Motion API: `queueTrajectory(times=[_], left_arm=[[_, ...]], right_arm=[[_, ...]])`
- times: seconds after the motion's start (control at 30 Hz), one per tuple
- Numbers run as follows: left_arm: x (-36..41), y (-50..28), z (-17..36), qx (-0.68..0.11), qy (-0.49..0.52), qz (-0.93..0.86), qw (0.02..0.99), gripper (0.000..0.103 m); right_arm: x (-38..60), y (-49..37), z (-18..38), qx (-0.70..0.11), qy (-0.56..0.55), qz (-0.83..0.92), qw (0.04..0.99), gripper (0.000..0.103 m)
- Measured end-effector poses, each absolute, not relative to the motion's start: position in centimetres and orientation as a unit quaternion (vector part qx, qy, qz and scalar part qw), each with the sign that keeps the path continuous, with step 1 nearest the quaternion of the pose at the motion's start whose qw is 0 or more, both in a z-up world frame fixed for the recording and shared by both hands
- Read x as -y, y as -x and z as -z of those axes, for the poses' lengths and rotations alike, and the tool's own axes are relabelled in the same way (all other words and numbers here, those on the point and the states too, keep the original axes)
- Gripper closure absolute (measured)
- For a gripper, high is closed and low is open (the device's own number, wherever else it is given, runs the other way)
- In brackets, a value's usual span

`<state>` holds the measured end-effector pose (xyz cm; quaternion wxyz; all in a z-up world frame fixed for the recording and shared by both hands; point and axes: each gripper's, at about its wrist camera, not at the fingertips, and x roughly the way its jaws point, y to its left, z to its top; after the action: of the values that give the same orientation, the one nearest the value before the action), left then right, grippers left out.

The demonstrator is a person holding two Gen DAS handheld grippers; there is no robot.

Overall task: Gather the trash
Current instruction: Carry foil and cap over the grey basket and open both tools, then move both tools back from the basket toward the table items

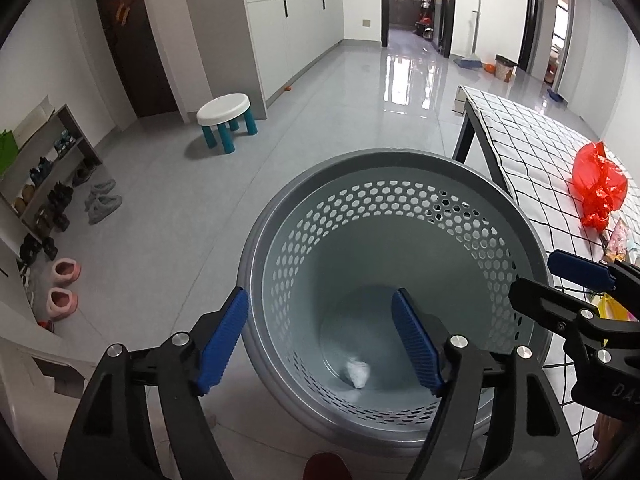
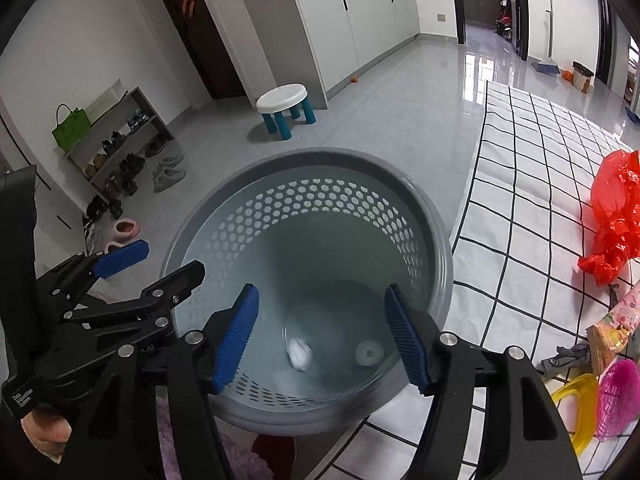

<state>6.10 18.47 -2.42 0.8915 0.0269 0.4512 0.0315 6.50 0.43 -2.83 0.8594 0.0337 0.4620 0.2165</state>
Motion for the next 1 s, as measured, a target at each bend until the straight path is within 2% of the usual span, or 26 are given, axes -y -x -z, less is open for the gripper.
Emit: queueTrajectory(times=[0.33, 0.8, 1.0], left_arm=[[-18.8, -6.1, 2.3, -0.449, -0.021, -0.037, 0.893, 0.023], [-18.5, -4.8, 1.4, -0.434, -0.025, -0.042, 0.899, 0.007], [-18.3, -3.7, 1.0, -0.433, -0.028, -0.044, 0.900, 0.006]], right_arm=[[0.0, -5.9, 2.6, -0.458, -0.032, -0.209, 0.863, 0.040], [1.0, -4.2, 1.8, -0.454, -0.031, -0.191, 0.870, 0.040], [2.4, -3.1, 0.9, -0.448, -0.039, -0.176, 0.876, 0.040]])
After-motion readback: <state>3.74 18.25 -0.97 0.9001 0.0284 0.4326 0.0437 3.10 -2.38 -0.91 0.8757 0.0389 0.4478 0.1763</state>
